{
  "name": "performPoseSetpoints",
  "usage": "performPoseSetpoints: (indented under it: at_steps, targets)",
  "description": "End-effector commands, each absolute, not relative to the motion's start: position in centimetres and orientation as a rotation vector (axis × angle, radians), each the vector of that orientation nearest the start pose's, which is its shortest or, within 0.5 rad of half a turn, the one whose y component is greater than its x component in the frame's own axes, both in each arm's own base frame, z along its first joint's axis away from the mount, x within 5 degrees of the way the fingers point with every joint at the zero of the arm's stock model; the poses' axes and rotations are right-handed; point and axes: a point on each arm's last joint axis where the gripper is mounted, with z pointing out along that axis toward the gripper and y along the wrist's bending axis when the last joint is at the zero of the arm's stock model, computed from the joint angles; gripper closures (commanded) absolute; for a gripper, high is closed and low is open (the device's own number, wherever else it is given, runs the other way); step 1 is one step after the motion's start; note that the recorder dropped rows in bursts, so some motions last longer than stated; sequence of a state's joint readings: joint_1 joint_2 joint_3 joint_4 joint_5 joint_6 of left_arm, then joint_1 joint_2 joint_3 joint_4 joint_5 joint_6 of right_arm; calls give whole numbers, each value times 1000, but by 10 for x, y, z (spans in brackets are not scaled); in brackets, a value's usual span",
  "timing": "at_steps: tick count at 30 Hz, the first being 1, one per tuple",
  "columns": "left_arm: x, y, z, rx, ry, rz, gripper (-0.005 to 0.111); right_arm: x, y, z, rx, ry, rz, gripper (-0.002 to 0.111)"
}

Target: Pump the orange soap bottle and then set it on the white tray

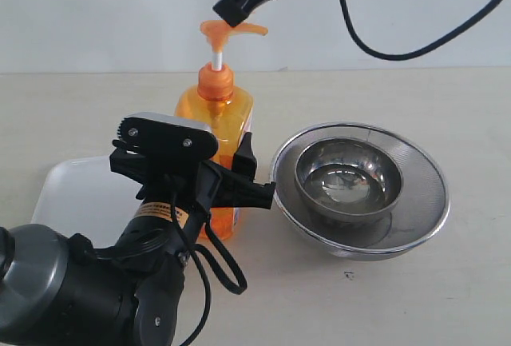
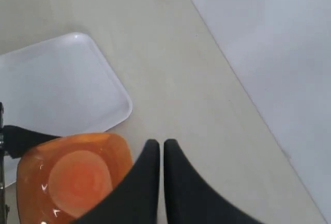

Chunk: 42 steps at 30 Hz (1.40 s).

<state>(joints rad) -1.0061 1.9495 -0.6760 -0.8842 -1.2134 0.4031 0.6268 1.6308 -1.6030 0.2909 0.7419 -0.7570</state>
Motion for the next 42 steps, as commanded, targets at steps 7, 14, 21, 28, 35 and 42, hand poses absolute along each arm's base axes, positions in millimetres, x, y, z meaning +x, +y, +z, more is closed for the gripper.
performPoseSetpoints:
  at_steps: [7, 14, 21, 28, 35, 42]
  targets:
    - [224, -230, 140, 246, 1648, -47, 102, 288, 224, 391, -1226, 1823, 243, 108]
    - [224, -230, 140, 246, 1648, -47, 102, 291, 226, 363, -1283, 1851, 217, 108]
    - [224, -230, 140, 246, 1648, -47, 102, 289, 225, 360, -1325, 1875, 216, 108]
    - [224, -230, 140, 246, 1648, -47, 102, 284, 223, 363, -1336, 1882, 220, 108]
    - [224, -230, 140, 245, 1648, -47, 102, 275, 216, 377, -1325, 1857, 224, 108]
    - [224, -230, 140, 245, 1648, -47, 102, 273, 216, 375, -1345, 1882, 238, 108]
